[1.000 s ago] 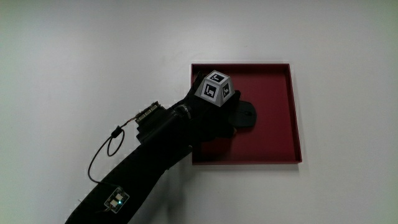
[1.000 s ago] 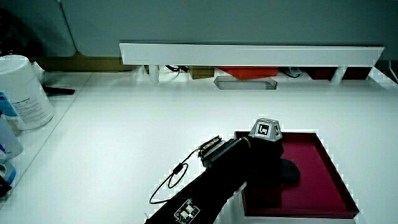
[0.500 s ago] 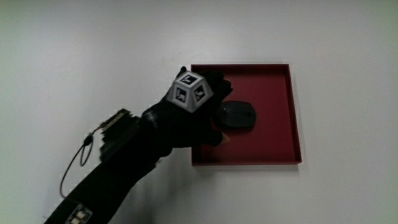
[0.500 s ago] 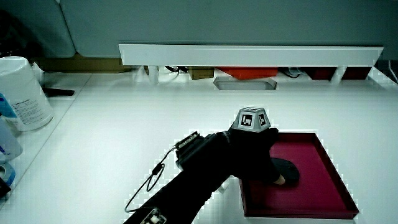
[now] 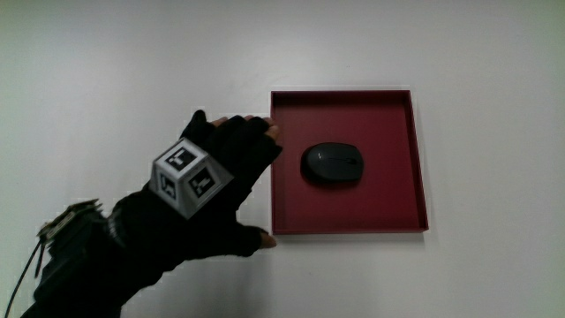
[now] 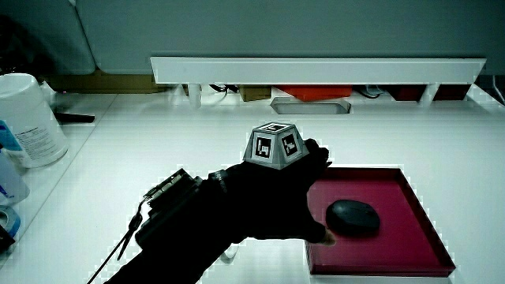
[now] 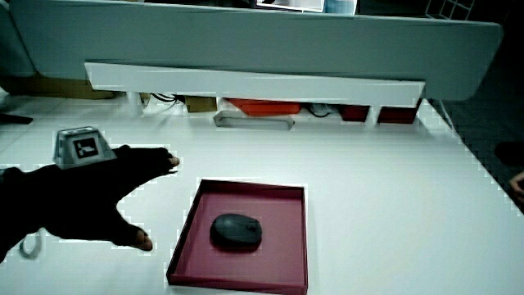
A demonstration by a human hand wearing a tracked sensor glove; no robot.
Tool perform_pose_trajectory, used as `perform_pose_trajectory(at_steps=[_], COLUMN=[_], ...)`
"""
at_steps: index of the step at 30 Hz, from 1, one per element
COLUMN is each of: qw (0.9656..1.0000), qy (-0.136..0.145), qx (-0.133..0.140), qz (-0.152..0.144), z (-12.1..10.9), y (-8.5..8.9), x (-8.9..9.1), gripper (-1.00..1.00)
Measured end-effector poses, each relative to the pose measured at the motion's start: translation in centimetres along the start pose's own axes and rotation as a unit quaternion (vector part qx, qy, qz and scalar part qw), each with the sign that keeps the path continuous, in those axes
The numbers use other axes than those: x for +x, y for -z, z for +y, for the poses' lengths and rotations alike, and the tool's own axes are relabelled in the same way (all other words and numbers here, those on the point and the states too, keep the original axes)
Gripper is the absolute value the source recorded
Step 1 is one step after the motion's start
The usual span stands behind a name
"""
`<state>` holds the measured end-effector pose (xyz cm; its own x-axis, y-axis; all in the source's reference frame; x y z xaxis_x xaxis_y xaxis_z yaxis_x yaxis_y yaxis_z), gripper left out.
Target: Place mouse into plate
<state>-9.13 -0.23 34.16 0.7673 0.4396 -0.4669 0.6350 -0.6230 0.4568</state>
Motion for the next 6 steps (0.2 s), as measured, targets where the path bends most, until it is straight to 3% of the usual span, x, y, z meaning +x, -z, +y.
perform_pose_trajectory(at_steps=[1,2,3,6], qw=[0.9998,1.0000,1.0000,0.9998], qy=[-0.011,-0.002,-0.006,-0.006], qx=[-0.016,-0.001,0.001,0.007], qz=[0.002,0.008,0.001,0.018], z=[-0.5,-1.0,-1.4,-2.5], y=[0.0,0.0,0.2,0.2], x=[0.1,0.2,0.1,0.6], gripper=[-1.00,-1.00,-1.00,-1.00])
